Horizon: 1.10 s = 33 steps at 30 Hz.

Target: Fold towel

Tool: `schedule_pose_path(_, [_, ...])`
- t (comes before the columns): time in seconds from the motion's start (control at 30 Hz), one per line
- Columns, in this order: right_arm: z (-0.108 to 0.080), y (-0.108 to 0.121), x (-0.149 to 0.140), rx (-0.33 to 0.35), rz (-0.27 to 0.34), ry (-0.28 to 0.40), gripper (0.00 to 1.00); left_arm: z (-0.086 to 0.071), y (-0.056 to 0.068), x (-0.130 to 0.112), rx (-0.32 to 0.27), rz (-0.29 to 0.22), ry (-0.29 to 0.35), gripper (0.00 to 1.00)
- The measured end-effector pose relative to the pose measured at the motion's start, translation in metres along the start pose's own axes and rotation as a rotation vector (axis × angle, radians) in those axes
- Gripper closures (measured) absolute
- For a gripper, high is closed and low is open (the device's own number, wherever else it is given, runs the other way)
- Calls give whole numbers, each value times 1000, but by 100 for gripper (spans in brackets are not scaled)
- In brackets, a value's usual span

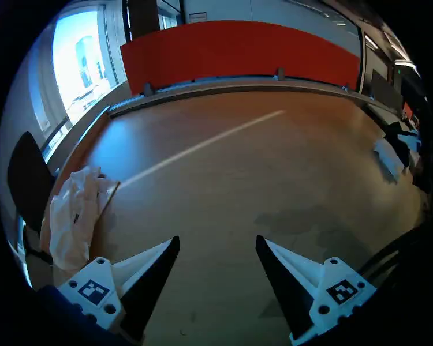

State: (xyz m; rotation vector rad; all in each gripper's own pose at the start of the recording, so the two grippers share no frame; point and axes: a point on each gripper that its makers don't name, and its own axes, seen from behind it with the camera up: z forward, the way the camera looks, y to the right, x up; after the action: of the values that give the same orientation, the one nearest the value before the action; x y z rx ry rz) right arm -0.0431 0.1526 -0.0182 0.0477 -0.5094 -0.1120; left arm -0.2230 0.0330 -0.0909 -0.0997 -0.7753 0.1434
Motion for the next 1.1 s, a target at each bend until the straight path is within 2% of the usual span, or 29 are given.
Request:
schedule_pose_path(0.3, [-8, 7, 41, -44, 80, 164, 0, 1, -3, 21, 0, -15, 44, 2])
schedule_pose_path(0.53, [-9, 9, 55, -51, 121, 199, 0, -1, -12, 47, 10, -39, 107, 2])
schedule_pose_path(0.9, [-22, -3, 93, -52, 124, 275, 0, -17, -34, 112, 36, -134, 299, 2])
schedule_pose_path(1.1, [-34, -17, 119, -52, 133, 326, 0, -31, -40, 147, 41, -144, 420, 2])
